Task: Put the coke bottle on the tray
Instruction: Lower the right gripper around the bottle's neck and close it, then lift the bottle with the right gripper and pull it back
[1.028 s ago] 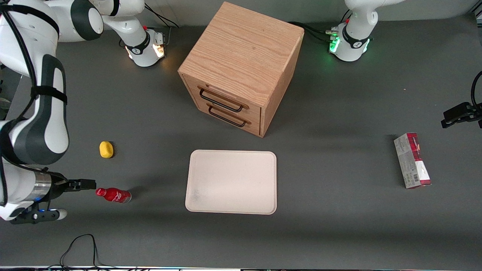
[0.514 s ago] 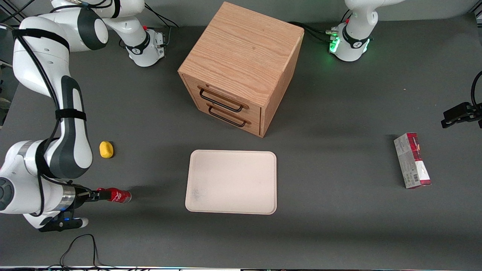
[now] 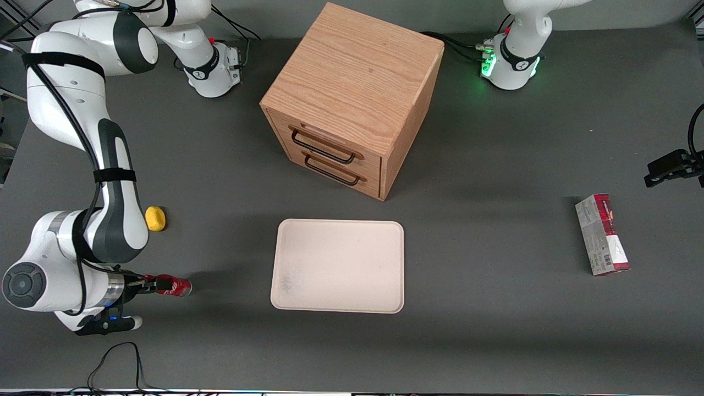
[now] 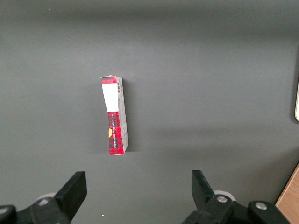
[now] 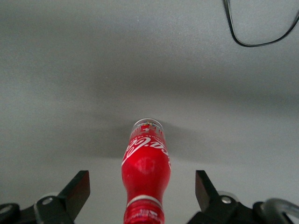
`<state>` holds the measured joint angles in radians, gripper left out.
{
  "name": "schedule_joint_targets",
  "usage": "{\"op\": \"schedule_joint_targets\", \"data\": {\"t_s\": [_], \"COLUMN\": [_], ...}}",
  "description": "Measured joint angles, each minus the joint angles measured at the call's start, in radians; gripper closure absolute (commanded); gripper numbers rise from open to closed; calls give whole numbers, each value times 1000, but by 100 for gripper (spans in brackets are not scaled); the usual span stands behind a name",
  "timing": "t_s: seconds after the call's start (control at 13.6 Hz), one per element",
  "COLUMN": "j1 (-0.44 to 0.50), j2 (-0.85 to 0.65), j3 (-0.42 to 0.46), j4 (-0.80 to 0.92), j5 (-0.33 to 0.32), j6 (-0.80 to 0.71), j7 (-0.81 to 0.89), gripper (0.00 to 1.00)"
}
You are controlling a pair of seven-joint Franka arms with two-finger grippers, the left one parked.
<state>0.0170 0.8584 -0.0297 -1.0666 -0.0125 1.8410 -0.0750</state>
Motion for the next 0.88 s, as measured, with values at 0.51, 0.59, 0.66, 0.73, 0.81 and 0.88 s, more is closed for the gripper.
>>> {"op": "schedule_joint_targets", "data": {"t_s": [0.51, 0.59, 0.66, 0.73, 0.81, 0.88], "j1": [0, 0, 0, 0, 0, 0], "j2": [-20, -22, -23, -23, -23, -23], "j3": [0, 0, 0, 0, 0, 0], "j4": [-22, -22, -22, -22, -23, -24], "j5": [0, 0, 0, 0, 0, 0], "j6": [2, 2, 2, 2, 2, 2], "j7": [0, 0, 0, 0, 0, 0], "gripper": [17, 38, 57, 74, 86, 93]}}
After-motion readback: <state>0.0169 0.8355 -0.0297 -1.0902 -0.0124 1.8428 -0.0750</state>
